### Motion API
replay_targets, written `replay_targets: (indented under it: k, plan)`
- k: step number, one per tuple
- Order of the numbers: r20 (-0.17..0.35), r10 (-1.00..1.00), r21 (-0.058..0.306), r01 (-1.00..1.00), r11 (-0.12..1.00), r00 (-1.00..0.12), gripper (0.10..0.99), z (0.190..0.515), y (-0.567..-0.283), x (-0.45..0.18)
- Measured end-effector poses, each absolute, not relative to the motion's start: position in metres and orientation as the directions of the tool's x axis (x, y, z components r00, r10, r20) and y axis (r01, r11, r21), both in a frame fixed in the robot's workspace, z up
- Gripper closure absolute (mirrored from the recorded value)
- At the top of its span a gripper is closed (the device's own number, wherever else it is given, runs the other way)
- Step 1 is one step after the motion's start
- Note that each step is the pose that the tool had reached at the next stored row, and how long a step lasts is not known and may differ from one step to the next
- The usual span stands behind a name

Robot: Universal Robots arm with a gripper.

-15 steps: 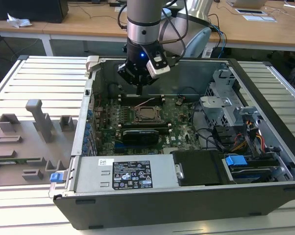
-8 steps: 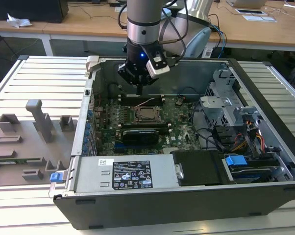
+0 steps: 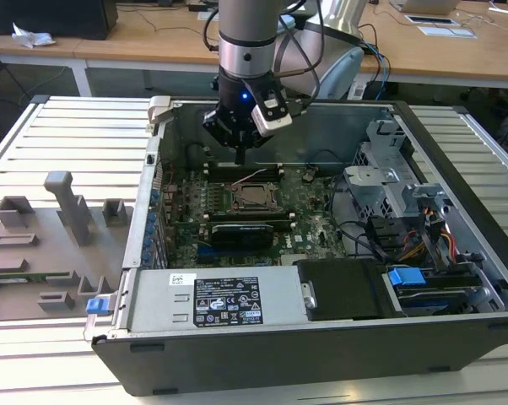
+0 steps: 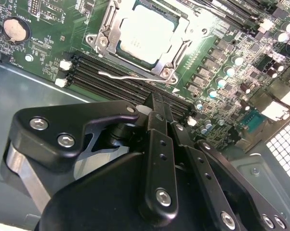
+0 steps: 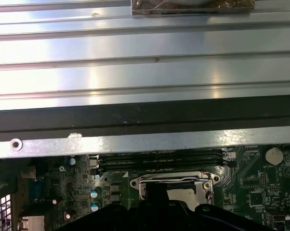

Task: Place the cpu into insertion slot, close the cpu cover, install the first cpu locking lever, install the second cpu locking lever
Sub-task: 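Install the first cpu locking lever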

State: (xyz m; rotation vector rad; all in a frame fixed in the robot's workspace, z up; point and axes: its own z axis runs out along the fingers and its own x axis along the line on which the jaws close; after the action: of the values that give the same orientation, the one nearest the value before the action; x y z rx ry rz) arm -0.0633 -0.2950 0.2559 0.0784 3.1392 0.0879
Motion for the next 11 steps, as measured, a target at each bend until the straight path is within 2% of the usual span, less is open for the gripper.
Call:
replay_targets:
  k: [11]
  plan:
    - [0.002, 0.05, 0.063, 0.05, 0.997, -0.999, 0.98, 0.2478, -0.2951, -0.0633]
